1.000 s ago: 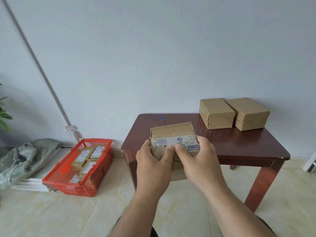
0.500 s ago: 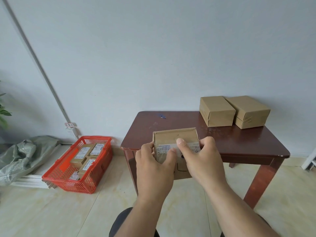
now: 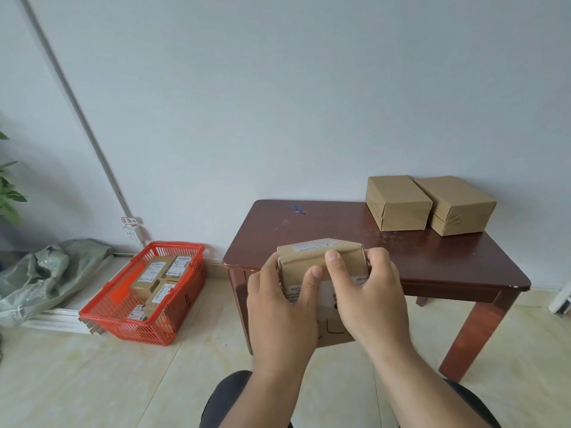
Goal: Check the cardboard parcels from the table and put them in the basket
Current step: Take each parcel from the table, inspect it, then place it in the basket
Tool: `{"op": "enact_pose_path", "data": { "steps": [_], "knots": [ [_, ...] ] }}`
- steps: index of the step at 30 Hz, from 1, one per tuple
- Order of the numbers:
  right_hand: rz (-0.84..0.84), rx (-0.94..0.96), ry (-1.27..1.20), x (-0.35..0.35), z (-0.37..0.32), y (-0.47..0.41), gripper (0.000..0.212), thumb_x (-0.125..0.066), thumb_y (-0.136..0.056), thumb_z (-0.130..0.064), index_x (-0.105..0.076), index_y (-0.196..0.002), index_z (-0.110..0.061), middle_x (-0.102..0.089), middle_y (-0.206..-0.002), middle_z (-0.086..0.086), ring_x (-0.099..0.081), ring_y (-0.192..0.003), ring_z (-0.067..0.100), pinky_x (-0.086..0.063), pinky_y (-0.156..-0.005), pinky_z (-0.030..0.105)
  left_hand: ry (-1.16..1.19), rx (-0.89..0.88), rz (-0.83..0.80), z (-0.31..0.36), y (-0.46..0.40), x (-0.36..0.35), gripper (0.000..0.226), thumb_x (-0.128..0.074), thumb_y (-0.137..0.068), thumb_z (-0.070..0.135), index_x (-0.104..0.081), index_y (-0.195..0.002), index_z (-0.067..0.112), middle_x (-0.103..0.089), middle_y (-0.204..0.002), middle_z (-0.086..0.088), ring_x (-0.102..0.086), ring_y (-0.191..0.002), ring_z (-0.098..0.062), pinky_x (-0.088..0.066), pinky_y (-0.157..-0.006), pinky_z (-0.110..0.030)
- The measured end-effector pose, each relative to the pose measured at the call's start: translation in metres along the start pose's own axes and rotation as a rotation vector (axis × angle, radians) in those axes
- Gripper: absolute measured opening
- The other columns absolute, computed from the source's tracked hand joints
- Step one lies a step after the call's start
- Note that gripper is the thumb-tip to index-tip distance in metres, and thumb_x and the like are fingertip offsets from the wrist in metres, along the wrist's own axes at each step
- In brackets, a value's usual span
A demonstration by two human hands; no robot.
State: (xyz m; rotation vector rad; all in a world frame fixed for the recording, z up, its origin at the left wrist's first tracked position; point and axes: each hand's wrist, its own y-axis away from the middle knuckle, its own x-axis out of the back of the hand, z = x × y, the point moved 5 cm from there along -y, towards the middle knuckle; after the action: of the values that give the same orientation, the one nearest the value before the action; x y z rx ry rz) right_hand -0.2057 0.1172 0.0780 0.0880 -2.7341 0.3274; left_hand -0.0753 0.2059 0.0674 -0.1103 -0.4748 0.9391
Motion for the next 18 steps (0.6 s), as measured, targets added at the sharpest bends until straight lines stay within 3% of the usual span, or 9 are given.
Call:
{"op": "enact_pose_path", "data": {
  "steps": [4,8,12,15,18],
  "knots": [
    [0.035,0.032,-0.072,0.002,-0.002,0.008,0.038,-0.061,-0.092,-0.065,-0.055,-0.099,-0.029,-0.058,-0.107,-0.011,-0.058,-0.091,-0.003,-0.042,-0.063,0.023,0.057,0.036,-0.022,0.002,0.004,0.005,0.044,-0.070,-0.091,0.057,-0.048,-0.128,0.050,-0.049,-0.122,0.031,-0.052,-0.117,0.004,-0.045,-0.095,-0.024],
    [0.060,0.095,-0.168,0.003,-0.013,0.017,0.032,-0.064,-0.091,-0.057,-0.058,-0.107,-0.030,-0.058,-0.112,-0.014,-0.053,-0.100,-0.015,-0.041,-0.069,0.016,0.204,0.094,-0.082,0.009,0.003,0.014,0.030,-0.074,-0.092,0.048,-0.047,-0.107,0.046,-0.062,-0.115,0.026,-0.060,-0.100,0.016,-0.050,-0.079,-0.020],
    [0.034,0.086,-0.273,0.002,-0.023,0.017,0.017,-0.068,-0.095,-0.041,-0.058,-0.107,-0.033,-0.062,-0.114,-0.010,-0.060,-0.100,-0.003,-0.047,-0.072,0.022,0.371,0.151,-0.072,0.021,-0.004,0.029,0.025,-0.070,-0.096,0.045,-0.053,-0.109,0.033,-0.074,-0.100,0.015,-0.069,-0.086,0.009,-0.059,-0.077,-0.030],
    [-0.013,0.059,-0.340,-0.007,-0.029,0.019,0.015,-0.067,-0.096,-0.037,-0.054,-0.102,-0.035,-0.065,-0.112,-0.002,-0.066,-0.099,0.015,-0.051,-0.072,0.032,0.420,0.099,-0.055,0.026,-0.006,0.037,0.021,-0.070,-0.099,0.033,-0.052,-0.109,0.031,-0.073,-0.093,0.027,-0.069,-0.085,0.010,-0.055,-0.069,-0.018],
    [-0.040,0.035,-0.374,-0.017,-0.030,0.017,0.015,-0.066,-0.097,-0.031,-0.053,-0.102,-0.034,-0.067,-0.110,0.003,-0.067,-0.094,0.021,-0.048,-0.070,0.030,0.433,0.061,-0.039,0.025,-0.013,0.040,0.022,-0.070,-0.099,0.031,-0.052,-0.111,0.034,-0.067,-0.101,0.039,-0.068,-0.094,0.010,-0.059,-0.081,-0.028]
  ]
}}
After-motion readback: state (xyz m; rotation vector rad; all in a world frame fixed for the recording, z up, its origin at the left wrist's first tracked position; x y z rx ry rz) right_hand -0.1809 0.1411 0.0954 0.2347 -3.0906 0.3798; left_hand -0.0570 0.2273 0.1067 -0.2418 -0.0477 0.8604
